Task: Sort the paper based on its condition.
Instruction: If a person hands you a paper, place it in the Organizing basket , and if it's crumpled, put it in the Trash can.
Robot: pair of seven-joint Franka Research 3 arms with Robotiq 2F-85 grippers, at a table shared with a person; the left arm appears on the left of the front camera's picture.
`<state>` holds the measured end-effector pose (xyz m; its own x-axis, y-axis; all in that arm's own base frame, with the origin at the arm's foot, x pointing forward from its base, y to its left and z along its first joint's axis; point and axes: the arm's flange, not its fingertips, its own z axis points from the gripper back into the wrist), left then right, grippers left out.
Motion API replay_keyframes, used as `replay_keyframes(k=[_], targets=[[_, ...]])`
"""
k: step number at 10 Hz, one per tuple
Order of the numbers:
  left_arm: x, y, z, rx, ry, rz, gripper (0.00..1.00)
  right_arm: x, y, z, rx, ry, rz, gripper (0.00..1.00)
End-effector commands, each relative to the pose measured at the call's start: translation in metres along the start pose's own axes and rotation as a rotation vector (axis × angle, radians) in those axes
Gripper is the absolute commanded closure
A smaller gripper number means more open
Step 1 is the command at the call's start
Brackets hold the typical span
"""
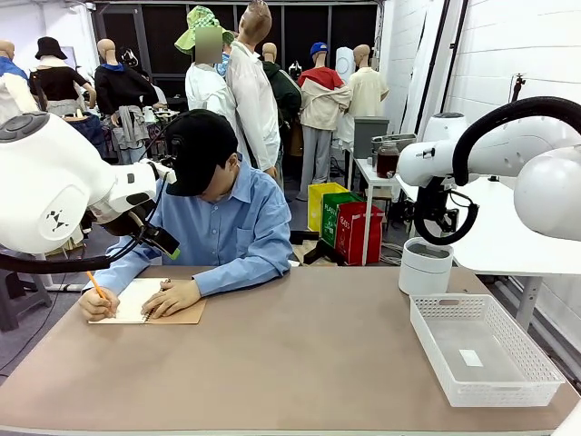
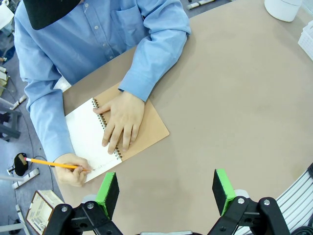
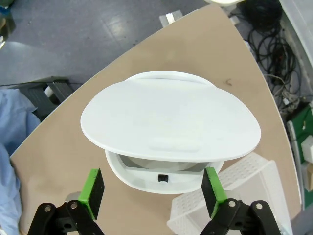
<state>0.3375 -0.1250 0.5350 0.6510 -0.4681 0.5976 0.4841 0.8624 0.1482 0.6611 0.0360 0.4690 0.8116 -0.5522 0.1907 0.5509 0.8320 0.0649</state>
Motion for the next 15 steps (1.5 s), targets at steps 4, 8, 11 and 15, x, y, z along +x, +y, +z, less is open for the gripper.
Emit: replay_keyframes(k=[4,8,11,15], targets=[[-0.001,0.000,0.000,-0.001,0.006,0.000,0.00,-0.017,0.012,0.022,0.073,-0.008,0.102,0.00],[-0.001,0.000,0.000,-0.001,0.006,0.000,0.00,-0.081,0.071,0.060,0.083,0.008,0.495,0.00],[-0.001,0.000,0.000,-0.001,0.006,0.000,0.00,-0.136,0.091,0.077,0.091,0.027,0.796,0.00],[-0.001,0.000,0.000,-0.001,0.006,0.000,0.00,-0.193,0.084,0.091,0.147,0.052,1.104,0.00]])
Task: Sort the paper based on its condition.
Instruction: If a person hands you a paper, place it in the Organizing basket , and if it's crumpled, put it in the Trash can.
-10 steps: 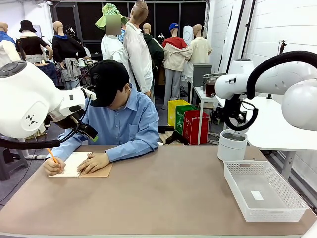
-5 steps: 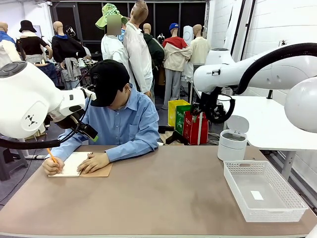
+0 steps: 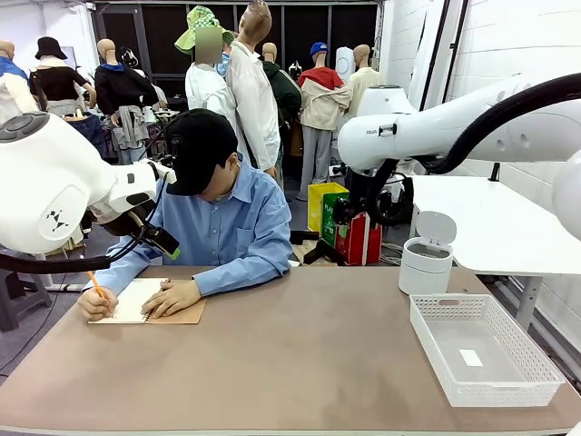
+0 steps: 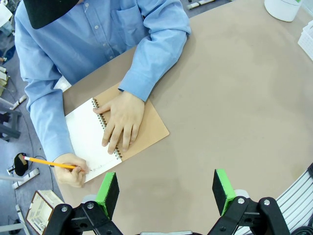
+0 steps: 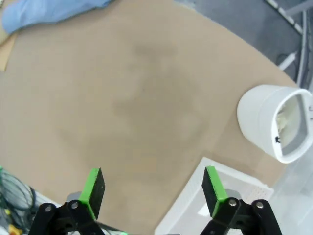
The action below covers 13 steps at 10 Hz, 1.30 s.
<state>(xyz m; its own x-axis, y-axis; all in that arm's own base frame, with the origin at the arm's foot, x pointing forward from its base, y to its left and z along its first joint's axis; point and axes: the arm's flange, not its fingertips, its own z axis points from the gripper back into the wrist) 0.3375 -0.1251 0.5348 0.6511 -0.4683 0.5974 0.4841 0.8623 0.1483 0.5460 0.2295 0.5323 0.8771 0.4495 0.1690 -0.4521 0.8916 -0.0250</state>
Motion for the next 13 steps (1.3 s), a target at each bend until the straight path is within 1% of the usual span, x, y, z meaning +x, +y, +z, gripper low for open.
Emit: replay_keyframes(k=[1,3,4,7,8,10,13], targets=[[-0.001,0.000,0.000,-0.002,0.005,0.000,0.00,-0.026,0.000,-0.002,0.056,-0.023,0.116,0.00],[-0.001,0.000,0.000,-0.002,0.005,0.000,0.00,-0.039,-0.005,0.005,0.107,-0.046,0.150,0.00],[-0.001,0.000,0.000,-0.002,0.005,0.000,0.00,-0.016,0.008,0.004,0.030,-0.006,0.101,0.00],[-0.001,0.000,0.000,-0.002,0.005,0.000,0.00,-0.016,0.008,0.004,0.030,-0.006,0.101,0.00],[-0.001,0.000,0.000,-0.002,0.005,0.000,0.00,-0.023,0.006,0.005,0.051,-0.010,0.121,0.00],[-0.001,0.000,0.000,-0.002,0.005,0.000,0.00,-0.039,0.024,0.001,0.123,-0.101,0.215,0.00],[-0.001,0.000,0.000,-0.002,0.005,0.000,0.00,-0.069,0.054,-0.002,0.175,-0.138,0.334,0.00]])
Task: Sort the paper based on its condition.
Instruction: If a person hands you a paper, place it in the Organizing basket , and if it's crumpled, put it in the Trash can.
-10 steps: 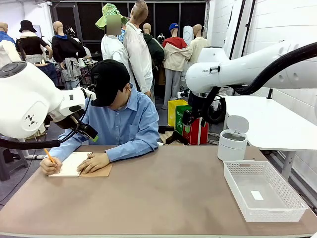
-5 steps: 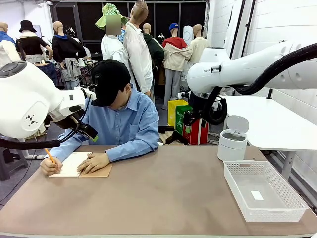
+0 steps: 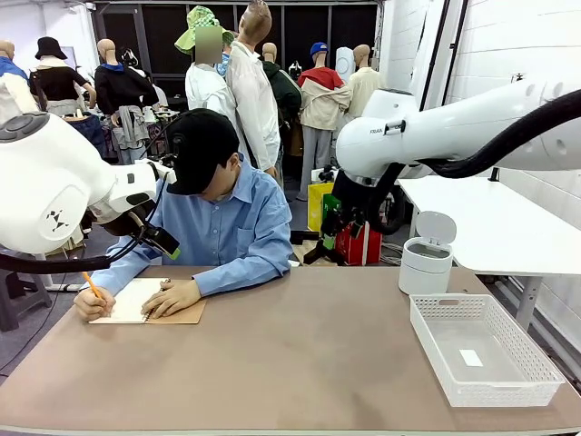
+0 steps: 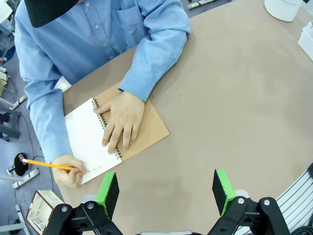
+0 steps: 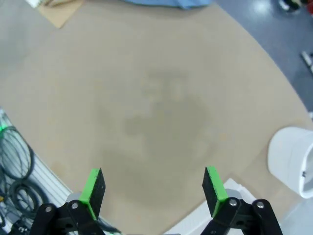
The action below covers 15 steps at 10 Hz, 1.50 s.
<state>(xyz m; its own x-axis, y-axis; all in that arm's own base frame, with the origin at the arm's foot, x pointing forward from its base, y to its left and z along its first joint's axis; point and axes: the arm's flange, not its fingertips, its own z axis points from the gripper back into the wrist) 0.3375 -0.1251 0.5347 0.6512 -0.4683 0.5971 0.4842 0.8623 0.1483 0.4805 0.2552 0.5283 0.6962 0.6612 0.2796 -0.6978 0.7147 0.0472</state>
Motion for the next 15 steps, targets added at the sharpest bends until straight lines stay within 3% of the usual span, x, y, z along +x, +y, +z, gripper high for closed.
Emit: replay_keyframes(k=[1,5,15], targets=[[-0.001,0.000,0.000,-0.001,0.005,0.000,0.00,-0.031,0.020,-0.002,0.058,-0.050,0.097,0.00],[-0.001,0.000,0.000,-0.001,0.005,0.000,0.00,-0.059,0.055,0.028,0.072,-0.133,0.159,0.00],[-0.001,0.000,0.000,-0.001,0.005,0.000,0.00,-0.068,0.045,0.061,0.152,-0.329,0.210,0.00]])
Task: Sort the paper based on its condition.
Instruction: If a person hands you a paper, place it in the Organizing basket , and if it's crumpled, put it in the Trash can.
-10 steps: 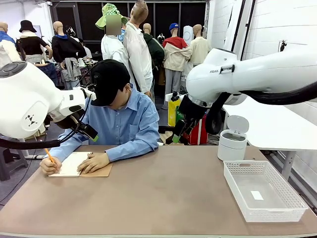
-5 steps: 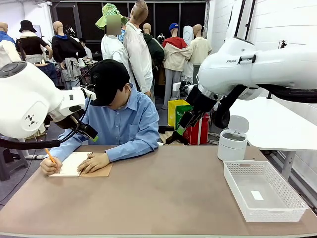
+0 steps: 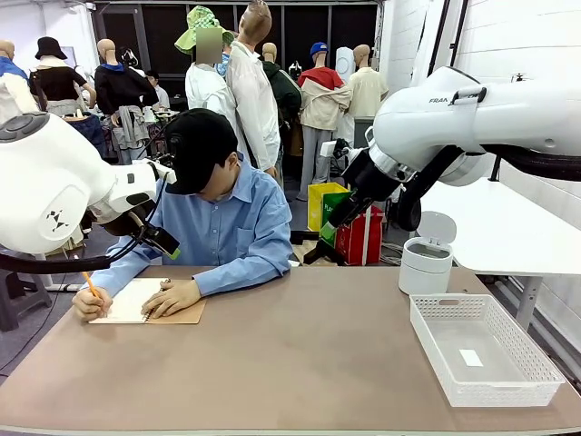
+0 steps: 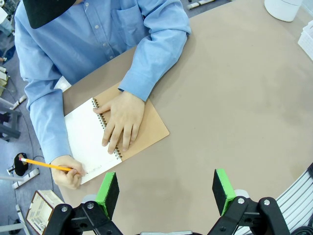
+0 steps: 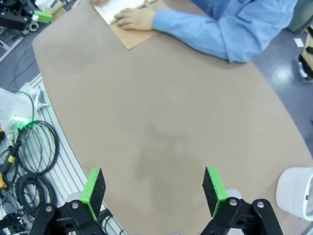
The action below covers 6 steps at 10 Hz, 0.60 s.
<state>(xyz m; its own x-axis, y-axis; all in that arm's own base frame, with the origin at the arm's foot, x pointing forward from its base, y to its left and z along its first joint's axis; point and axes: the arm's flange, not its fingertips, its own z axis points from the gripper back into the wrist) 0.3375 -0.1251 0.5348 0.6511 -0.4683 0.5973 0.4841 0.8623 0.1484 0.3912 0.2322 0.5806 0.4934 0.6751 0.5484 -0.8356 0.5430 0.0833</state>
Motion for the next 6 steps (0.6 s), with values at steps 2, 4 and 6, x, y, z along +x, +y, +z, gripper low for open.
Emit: replay_keyframes(k=[2,4,6], targets=[[-0.0006,0.0003,0.0000,-0.002,0.005,0.000,0.00,-0.0038,-0.0042,-0.0075,0.022,-0.056,0.039,0.00],[-0.0006,0.0003,0.0000,-0.002,0.005,0.000,0.00,-0.0004,-0.0039,-0.0061,0.009,-0.068,0.040,0.00],[-0.0006,0.0003,0.0000,-0.002,0.005,0.000,0.00,0.0020,-0.0017,0.0002,0.000,-0.024,0.022,0.00]])
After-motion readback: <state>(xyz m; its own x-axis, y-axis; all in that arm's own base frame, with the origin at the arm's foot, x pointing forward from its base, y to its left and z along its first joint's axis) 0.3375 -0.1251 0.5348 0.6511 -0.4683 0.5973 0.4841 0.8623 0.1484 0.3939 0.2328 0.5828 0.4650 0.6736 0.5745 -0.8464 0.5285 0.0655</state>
